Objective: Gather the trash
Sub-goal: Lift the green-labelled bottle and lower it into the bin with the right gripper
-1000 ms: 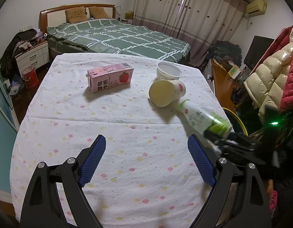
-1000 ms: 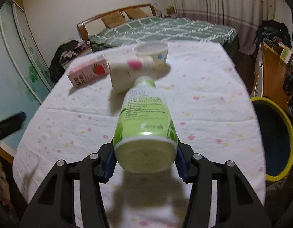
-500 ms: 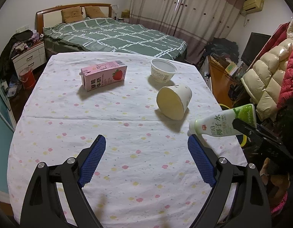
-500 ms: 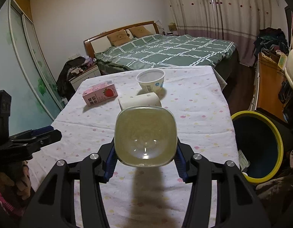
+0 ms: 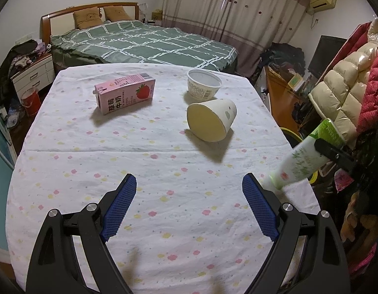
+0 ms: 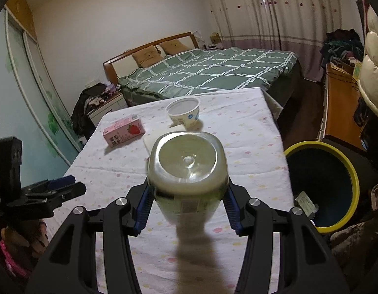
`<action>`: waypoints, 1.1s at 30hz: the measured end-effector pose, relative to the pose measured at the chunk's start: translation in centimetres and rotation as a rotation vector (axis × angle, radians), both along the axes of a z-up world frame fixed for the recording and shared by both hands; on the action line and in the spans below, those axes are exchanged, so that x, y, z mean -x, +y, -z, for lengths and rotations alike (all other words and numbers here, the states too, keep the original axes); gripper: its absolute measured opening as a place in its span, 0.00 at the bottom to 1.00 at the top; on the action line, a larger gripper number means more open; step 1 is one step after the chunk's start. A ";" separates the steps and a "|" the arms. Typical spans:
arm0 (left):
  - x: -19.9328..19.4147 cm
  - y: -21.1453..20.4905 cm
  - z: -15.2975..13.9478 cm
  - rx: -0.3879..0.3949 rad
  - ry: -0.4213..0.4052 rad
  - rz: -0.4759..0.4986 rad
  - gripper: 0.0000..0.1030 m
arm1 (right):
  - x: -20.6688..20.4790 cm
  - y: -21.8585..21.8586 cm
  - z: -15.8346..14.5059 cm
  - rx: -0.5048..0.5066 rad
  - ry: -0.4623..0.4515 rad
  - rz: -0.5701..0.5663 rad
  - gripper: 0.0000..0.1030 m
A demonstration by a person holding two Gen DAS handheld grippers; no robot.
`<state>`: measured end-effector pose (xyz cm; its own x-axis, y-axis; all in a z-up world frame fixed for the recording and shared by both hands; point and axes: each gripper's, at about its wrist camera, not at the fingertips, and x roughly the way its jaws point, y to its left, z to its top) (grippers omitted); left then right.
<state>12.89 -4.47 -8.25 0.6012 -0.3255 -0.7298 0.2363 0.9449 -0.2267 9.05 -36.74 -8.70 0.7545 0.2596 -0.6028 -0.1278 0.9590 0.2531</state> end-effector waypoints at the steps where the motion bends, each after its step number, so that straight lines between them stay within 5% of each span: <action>1: 0.0 -0.1 0.0 -0.001 0.001 0.000 0.84 | 0.0 -0.4 0.0 -0.004 0.001 0.007 0.48; 10: -0.7 -1.6 0.3 -0.013 0.011 0.029 0.84 | 0.2 -2.9 -1.1 -0.037 -0.024 0.043 0.48; 19: -1.7 -3.9 0.6 -0.024 0.016 0.077 0.85 | 0.0 -11.3 -2.5 0.045 -0.096 0.324 0.48; 33: -4.3 -6.9 1.9 -0.059 0.041 0.115 0.84 | -6.0 -17.8 10.4 0.110 0.246 0.458 0.49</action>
